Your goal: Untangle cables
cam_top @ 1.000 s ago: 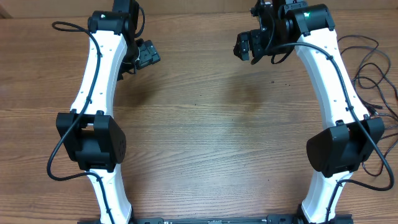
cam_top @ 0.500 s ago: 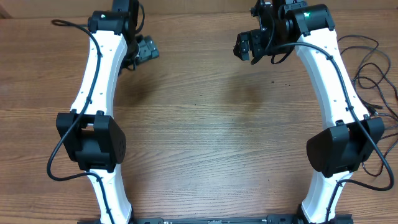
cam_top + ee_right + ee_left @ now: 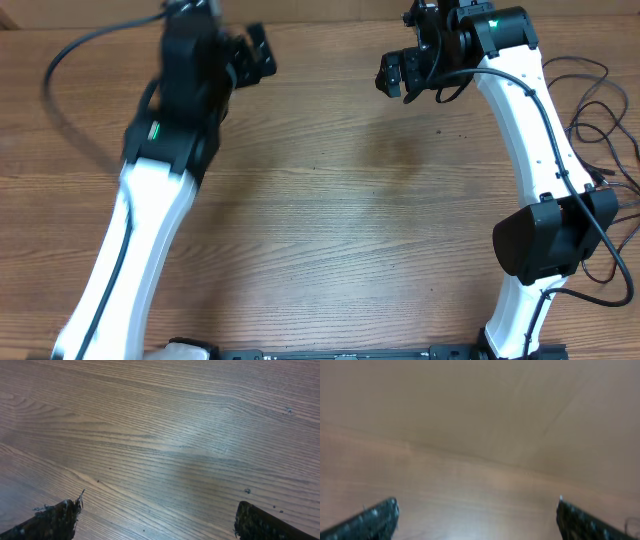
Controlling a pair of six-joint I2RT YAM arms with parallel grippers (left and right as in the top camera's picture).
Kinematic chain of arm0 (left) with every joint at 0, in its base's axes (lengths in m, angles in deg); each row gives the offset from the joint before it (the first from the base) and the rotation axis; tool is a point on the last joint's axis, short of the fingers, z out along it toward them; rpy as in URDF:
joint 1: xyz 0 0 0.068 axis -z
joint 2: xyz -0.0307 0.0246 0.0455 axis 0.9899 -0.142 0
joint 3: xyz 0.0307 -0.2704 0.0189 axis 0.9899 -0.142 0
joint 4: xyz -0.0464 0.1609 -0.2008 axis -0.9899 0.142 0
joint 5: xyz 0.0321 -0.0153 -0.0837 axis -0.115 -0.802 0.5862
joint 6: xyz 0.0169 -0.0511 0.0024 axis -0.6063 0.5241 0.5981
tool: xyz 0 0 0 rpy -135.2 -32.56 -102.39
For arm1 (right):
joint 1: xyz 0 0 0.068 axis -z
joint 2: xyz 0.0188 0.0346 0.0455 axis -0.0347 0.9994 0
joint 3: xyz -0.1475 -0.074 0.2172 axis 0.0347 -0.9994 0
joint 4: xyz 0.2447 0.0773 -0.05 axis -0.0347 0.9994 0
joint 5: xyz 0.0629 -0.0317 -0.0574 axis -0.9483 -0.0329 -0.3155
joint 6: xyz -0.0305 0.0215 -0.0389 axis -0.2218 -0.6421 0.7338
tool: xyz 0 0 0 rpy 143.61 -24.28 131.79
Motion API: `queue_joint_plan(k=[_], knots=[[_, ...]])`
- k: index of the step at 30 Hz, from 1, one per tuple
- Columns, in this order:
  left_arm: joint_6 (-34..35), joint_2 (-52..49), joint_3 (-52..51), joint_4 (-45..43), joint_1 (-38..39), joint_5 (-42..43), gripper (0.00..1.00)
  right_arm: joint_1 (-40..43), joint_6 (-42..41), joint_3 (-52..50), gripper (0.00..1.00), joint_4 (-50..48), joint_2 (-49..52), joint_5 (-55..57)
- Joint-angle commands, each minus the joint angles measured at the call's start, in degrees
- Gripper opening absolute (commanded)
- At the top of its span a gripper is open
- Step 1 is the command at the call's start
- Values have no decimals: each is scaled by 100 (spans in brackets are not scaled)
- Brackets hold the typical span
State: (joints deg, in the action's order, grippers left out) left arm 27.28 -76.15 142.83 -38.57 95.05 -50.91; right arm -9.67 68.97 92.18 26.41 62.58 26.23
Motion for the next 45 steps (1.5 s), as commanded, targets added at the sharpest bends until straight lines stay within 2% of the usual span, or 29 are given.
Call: queue_joint_plan(k=[1, 10, 17, 22, 34, 42, 45], knots=[[-450, 988, -1353, -737, -101, -107, 100, 11, -22, 136, 100, -39, 74, -26], [-343, 3654, -4452, -2826, -372, 164, 100, 11, -22, 136, 100, -39, 74, -26], [-846, 4911, -5792, -3613, -809, 599, 100, 11, -22, 136, 100, -39, 74, -26], [-1115, 5670, -6443, -3598, -1167, 868, 100, 11, -22, 136, 100, -39, 74, -26], [-955, 7060, -8017, -3587, -1537, 876, 100, 11, -22, 136, 100, -39, 74, -26], [-964, 8004, -8013, -1891, -1722, 798, 100, 11, -22, 136, 100, -39, 74, -26], [-1130, 8002, -8013, -1615, -1731, 870, 99, 11, -22, 136, 100, -39, 74, -26]])
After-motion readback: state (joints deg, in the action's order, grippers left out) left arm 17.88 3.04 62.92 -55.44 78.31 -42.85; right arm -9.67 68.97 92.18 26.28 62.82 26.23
